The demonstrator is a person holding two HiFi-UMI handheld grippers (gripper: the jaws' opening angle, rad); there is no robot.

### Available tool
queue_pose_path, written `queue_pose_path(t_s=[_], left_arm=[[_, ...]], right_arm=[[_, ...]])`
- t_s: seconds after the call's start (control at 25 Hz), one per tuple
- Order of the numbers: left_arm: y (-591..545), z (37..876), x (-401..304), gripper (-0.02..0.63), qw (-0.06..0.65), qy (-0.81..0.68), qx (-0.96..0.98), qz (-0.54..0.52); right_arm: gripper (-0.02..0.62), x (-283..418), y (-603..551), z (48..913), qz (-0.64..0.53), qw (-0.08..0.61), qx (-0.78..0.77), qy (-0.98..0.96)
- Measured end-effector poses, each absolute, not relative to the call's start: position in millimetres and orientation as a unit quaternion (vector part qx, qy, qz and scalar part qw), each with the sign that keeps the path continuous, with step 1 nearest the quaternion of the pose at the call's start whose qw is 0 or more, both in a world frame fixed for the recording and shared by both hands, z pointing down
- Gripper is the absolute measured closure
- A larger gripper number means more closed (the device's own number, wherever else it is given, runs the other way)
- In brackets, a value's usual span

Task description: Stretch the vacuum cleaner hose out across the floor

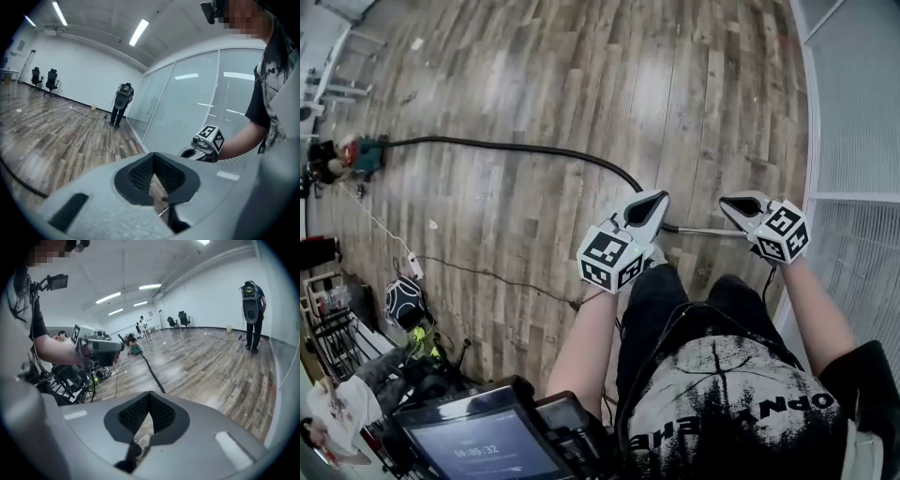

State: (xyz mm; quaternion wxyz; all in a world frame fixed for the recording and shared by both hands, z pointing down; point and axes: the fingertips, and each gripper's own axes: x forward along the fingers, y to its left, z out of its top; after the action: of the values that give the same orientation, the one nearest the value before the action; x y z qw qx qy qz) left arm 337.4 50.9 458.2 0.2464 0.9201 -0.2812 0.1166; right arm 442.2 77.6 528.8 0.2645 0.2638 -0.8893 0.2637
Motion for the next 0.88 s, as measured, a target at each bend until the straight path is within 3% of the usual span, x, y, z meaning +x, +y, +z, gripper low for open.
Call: queue_pose_path(t_s=[0.16, 0.4, 0.88], left_arm=[[19.0, 398.6, 318.1, 0.606, 0.176, -0.283, 0.937, 0.107], [12.2, 341.3, 297.0, 0.606, 0.139, -0.296, 0.940, 0.093], [33.8, 307.4, 325.1, 0.606, 0.118, -0.331, 0.933, 0.082]], right_arm=[[0.589, 416.0, 39.7, 449.7, 0.205, 0.205, 0.278, -0.916], [0.590, 389.7, 30.2, 374.1, 0.132, 0.163, 0.285, -0.935], [0.589, 413.9, 33.6, 325.5, 0.103, 0.099, 0.264, -0.954]])
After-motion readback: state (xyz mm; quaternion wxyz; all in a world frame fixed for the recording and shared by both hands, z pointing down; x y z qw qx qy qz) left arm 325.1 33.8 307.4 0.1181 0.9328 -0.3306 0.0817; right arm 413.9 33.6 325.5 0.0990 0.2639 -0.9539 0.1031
